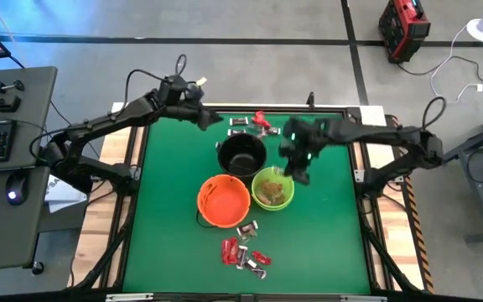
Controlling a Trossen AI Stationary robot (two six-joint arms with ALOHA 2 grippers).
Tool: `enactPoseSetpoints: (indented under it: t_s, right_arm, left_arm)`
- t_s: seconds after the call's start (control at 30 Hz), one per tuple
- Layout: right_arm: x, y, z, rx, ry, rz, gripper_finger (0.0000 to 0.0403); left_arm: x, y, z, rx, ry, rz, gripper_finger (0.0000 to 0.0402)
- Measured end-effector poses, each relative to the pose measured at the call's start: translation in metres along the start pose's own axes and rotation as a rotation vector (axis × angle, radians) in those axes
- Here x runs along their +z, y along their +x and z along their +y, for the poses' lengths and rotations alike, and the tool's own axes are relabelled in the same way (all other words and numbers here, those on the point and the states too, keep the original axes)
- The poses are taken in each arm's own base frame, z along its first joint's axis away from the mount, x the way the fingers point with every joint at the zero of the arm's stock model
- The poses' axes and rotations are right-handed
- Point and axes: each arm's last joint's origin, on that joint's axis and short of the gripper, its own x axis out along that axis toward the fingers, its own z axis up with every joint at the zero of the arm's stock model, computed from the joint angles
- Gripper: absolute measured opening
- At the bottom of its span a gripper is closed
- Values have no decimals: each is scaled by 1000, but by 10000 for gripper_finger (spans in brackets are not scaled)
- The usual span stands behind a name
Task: Sort candy by brand, put in halloween buckets
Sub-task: Put the green gummy into the green bucket
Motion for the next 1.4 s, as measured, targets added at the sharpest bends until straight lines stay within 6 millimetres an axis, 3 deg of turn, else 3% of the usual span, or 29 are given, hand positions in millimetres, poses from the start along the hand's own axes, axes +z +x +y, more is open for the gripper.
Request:
enactPoseSetpoints:
  t_s: [0.23, 0.37, 0.57, 0.7, 1.0, 1.1, 1.23, 1.4]
  right_arm:
    - [0, 19, 39, -172, 195, -22, 0]
    - [-1, 22, 50, -153, 317, -35, 0]
    - [-1, 25, 53, -218, 318, -52, 10]
    - [1, 31, 49, -251, 332, -52, 50]
    - [2, 47, 50, -241, 234, 11, 197]
    - [1, 41, 53, -170, 198, 20, 219]
    - [-9, 18, 61, -183, 166, 4, 223]
    - [-27, -20, 69, -243, 150, -61, 224]
  left_arm:
    - [-18, 5, -46, -255, 112, 115, 204]
    - [-33, 3, -77, -340, 178, 147, 204]
    - [-48, -9, -112, -389, 234, 134, 204]
    - [-52, -18, -125, -357, 196, 86, 204]
    - [-61, -28, -150, -332, 102, -4, 204]
    - [-68, -26, -165, -358, 160, -54, 204]
    - [-88, -15, -192, -414, 402, -37, 204]
    - [-111, 17, -229, -358, 565, 127, 204]
